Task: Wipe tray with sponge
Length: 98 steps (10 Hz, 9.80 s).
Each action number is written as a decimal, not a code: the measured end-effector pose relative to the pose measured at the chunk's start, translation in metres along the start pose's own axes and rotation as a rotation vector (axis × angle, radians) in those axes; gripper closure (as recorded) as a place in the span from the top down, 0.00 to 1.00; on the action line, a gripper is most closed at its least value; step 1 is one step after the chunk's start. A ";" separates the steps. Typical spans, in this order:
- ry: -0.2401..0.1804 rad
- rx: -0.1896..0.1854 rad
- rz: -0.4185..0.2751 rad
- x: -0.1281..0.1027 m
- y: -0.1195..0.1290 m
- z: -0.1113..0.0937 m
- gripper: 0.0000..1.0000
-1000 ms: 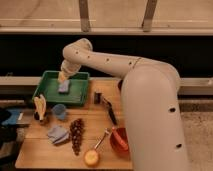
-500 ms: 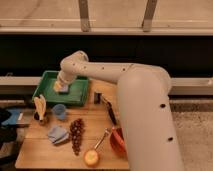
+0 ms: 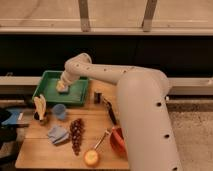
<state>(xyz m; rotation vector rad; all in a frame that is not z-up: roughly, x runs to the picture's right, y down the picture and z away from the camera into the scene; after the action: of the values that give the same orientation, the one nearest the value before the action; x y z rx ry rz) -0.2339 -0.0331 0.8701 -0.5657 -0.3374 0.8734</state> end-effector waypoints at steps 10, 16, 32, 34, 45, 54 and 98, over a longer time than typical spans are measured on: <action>0.024 -0.023 0.057 0.029 -0.008 0.042 0.64; -0.012 0.017 0.083 0.029 -0.054 0.049 0.64; -0.052 -0.062 0.047 0.011 -0.042 0.100 0.04; -0.051 -0.047 0.046 0.014 -0.042 0.089 0.00; -0.014 0.068 0.059 0.007 -0.073 0.051 0.00; -0.019 -0.049 0.004 0.015 -0.027 0.034 0.00; -0.088 -0.190 -0.066 -0.022 0.015 0.031 0.00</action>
<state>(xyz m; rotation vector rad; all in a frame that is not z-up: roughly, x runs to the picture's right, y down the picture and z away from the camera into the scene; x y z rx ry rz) -0.2716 -0.0326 0.8848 -0.6887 -0.5201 0.8086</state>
